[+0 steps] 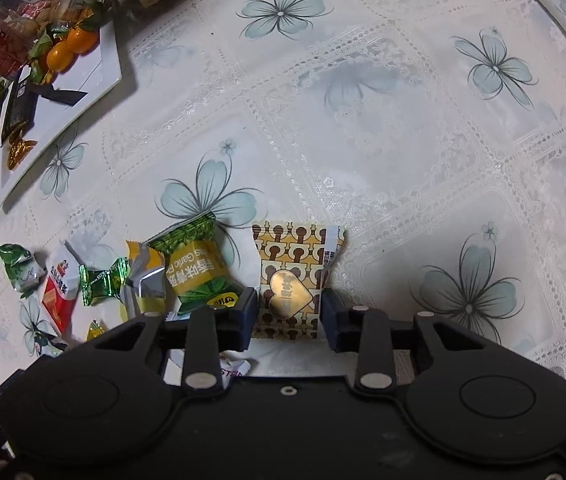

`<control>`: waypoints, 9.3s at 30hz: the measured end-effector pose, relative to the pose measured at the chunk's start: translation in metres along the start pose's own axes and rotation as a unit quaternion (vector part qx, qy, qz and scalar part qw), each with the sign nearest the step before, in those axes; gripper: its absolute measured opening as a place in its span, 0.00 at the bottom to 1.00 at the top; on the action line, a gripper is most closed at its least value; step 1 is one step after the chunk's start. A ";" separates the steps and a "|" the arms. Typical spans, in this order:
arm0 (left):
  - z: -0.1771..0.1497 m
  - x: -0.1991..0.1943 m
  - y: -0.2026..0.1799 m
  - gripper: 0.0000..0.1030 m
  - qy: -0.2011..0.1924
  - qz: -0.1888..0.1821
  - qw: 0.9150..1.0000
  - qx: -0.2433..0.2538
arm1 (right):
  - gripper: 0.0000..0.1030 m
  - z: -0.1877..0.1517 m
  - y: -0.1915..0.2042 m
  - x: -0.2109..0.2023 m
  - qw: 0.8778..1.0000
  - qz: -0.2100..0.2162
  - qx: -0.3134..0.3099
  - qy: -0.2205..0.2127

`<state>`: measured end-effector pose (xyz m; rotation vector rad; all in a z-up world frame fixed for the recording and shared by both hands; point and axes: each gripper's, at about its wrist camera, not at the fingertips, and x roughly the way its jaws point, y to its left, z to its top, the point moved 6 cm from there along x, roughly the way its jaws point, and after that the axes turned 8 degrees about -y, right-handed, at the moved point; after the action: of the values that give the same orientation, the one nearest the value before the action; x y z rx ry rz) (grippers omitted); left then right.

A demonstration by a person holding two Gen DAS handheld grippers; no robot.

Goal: Organize snacks
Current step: 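Grasp the blue-white candy with the left tool while the right tool grasps the brown-patterned wafer, then carry both snacks to the gold tray and open both tools to release them, then grasp the gold candy with the left tool while the right tool grasps the white bar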

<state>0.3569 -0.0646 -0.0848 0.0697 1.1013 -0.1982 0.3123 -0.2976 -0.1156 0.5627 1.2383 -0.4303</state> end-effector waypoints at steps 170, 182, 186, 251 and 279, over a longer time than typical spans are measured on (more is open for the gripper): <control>-0.195 -0.145 -0.007 0.45 0.075 0.021 0.996 -0.031 | 0.57 -0.201 -0.050 -0.127 0.971 0.062 -0.230 0.031; -0.109 -0.108 0.011 0.45 0.043 0.027 0.996 -0.069 | 0.57 -0.098 -0.010 -0.101 0.979 0.059 -0.197 -0.012; -0.084 -0.091 0.013 0.45 0.038 0.024 0.996 -0.073 | 0.57 -0.075 0.003 -0.089 0.982 0.054 -0.179 -0.007; -0.014 -0.008 -0.019 0.45 0.043 -0.060 0.997 -0.021 | 0.21 -0.068 0.054 -0.011 0.947 0.061 -0.295 0.114; -0.009 0.031 -0.053 0.45 0.035 -0.031 0.998 0.032 | 0.22 -0.029 0.027 -0.050 0.976 0.086 -0.176 0.100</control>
<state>0.3521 -0.1188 -0.1138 0.1005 1.1674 -0.2880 0.2927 -0.2581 -0.0697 0.4102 1.4075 -0.0045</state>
